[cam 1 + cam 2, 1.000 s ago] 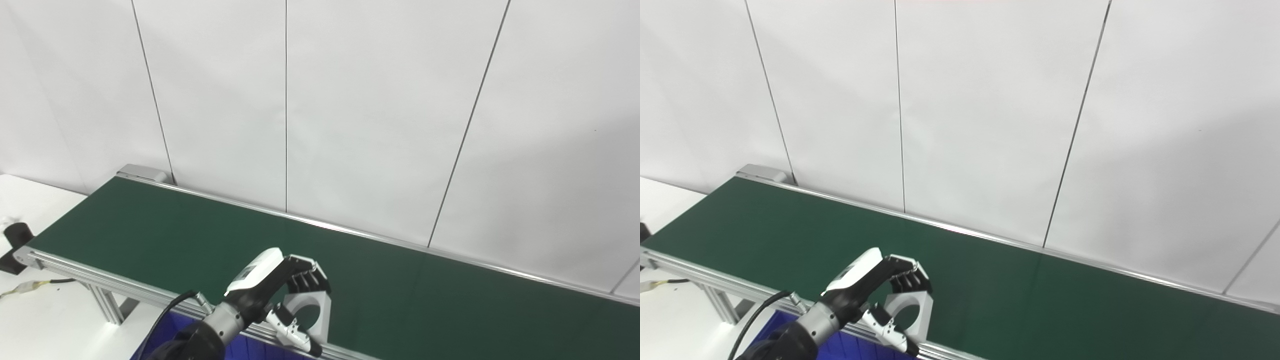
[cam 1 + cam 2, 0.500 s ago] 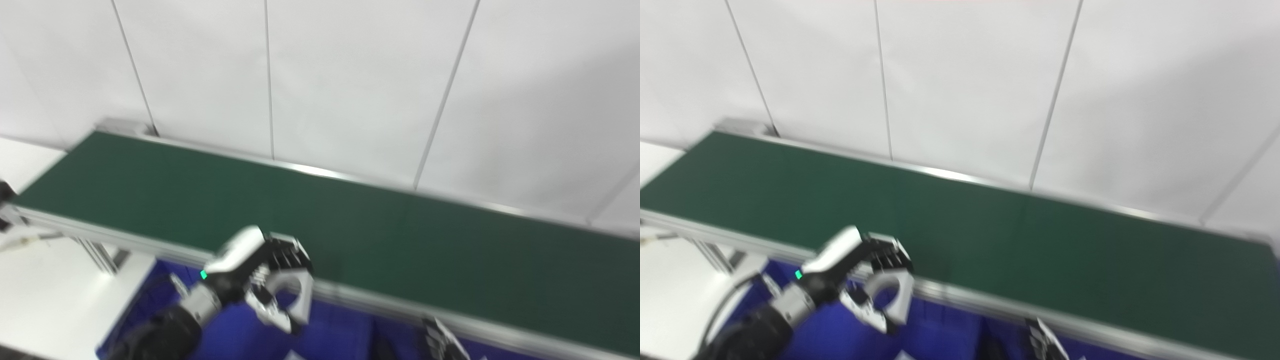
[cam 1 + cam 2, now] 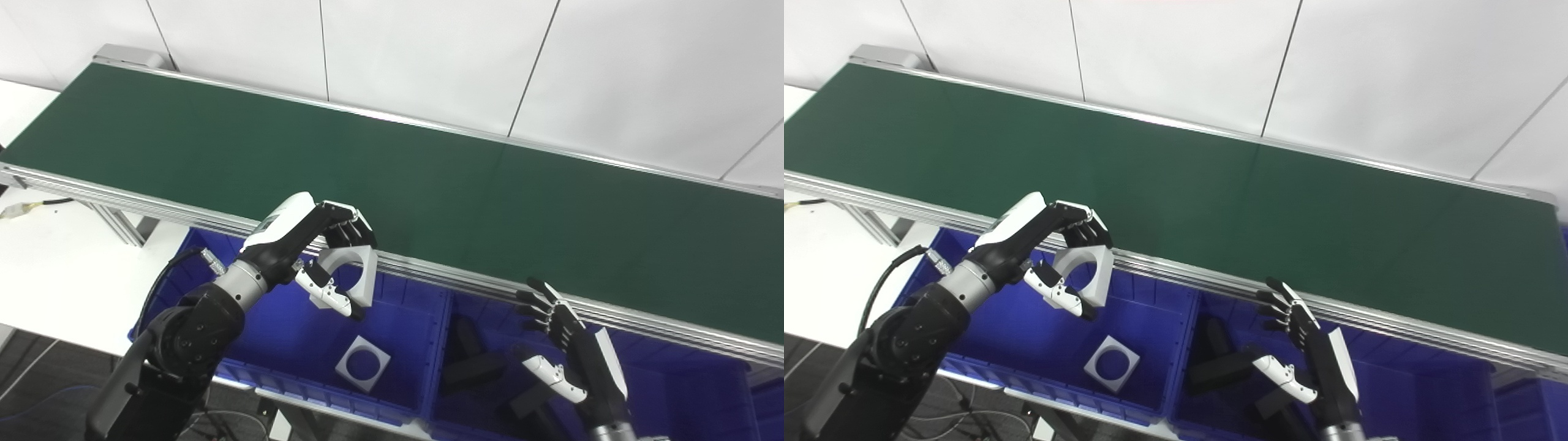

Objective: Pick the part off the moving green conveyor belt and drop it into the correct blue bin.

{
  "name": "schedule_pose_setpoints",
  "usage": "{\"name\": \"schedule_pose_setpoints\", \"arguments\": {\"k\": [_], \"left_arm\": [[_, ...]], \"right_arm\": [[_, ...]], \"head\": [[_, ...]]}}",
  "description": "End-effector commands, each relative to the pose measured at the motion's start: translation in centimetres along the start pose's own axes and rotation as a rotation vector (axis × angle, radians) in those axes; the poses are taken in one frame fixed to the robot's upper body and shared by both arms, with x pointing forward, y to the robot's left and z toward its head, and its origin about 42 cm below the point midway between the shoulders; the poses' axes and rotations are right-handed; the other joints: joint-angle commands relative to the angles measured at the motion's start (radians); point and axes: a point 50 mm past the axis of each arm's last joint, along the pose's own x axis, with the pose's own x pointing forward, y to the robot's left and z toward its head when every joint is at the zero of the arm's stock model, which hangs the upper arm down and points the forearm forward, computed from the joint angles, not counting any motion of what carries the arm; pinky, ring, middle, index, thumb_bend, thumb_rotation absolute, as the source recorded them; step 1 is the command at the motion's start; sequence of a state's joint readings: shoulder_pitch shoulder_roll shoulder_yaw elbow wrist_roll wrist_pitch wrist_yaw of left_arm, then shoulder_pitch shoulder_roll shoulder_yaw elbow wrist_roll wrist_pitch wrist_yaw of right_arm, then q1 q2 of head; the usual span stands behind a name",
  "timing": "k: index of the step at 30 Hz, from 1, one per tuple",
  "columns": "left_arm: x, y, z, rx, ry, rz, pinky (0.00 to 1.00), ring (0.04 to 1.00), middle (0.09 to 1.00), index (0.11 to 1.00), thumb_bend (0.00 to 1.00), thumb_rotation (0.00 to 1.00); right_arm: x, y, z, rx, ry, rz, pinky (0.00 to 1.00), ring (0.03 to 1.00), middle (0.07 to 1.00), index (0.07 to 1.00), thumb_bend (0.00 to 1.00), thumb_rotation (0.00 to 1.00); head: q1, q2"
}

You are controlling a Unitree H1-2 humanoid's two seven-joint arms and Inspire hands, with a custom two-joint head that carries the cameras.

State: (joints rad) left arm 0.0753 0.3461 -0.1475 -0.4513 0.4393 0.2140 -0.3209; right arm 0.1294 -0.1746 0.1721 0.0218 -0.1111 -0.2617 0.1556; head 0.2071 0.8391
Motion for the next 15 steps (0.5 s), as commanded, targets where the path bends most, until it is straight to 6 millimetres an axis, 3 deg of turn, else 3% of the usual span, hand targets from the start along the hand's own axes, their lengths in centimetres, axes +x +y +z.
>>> {"name": "schedule_pose_setpoints", "arguments": {"k": [1,3,15], "left_arm": [[0.0,0.1,0.2,-0.013,0.000,0.015,0.43,0.444,0.485,0.499,0.50,0.00],[0.0,-0.4,0.0,-0.022,0.010,0.009,0.38,0.425,0.498,0.502,0.50,0.00],[0.5,-3.2,-2.7,-0.070,0.052,-0.052,0.35,0.405,0.496,0.511,0.50,0.00]], "right_arm": [[0.4,-0.4,0.9,-0.007,-0.032,-0.011,0.70,0.762,0.816,0.884,0.71,0.59],[0.3,-0.4,0.8,-0.008,-0.031,-0.010,0.70,0.764,0.817,0.885,0.71,0.60],[0.2,-0.3,0.9,-0.001,-0.031,-0.025,0.68,0.755,0.808,0.878,0.72,0.60]], "head": [[-0.003,-0.001],[-0.005,-0.004],[-0.023,-0.012]]}}
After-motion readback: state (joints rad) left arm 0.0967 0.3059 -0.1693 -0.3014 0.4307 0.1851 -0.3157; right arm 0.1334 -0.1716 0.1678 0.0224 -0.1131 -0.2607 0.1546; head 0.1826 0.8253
